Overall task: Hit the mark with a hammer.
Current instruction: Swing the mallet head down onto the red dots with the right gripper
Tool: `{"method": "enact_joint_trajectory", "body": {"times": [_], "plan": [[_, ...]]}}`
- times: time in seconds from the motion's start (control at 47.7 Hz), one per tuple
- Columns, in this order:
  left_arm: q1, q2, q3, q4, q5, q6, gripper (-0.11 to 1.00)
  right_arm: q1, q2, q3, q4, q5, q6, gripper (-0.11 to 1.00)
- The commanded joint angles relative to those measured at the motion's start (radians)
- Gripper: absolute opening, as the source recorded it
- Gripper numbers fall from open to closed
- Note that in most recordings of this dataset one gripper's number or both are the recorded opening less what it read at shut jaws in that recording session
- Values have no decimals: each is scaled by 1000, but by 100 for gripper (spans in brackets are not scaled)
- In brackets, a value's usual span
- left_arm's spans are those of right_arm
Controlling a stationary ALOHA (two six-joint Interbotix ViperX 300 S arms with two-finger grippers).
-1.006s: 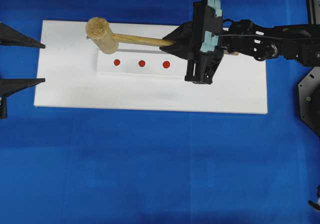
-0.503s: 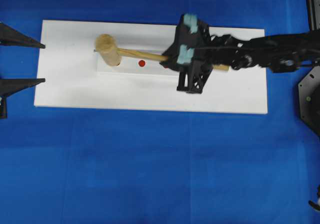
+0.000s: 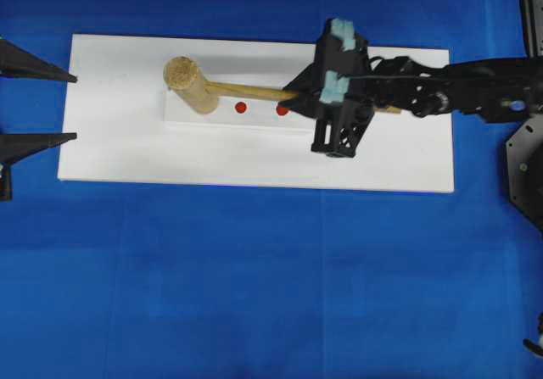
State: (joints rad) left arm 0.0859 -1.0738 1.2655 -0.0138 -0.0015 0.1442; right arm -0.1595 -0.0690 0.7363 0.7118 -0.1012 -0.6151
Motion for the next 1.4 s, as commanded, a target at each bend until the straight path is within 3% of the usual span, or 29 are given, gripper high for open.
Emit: {"method": "enact_joint_trajectory", "body": {"times": [0.0,0.272,0.482,0.712,0.88,0.985,1.383], "plan": [[3,11,-11,-2,-5,-2,84,6,-81,-2,-14,-11,-2,2],[3,11,-11,-2,-5,-2,84,9,-276,121,-25,-40,2,2],[3,11,-11,-2,-6,-2,84,14,-304,152,-23,-49,6,2],[3,11,-11,-2,-6,-2,84,12,-224,166,-18,-69,12,2],[3,11,-11,-2,-6,-2,84,15,-43,166,44,-64,14,2],[2,11,-11,-2,-5,-2,84,17,-28,158,51,-44,12,2],[3,12,-9,-2,-3,-2,84,17,-273,196,32,-66,-3,2]]}}
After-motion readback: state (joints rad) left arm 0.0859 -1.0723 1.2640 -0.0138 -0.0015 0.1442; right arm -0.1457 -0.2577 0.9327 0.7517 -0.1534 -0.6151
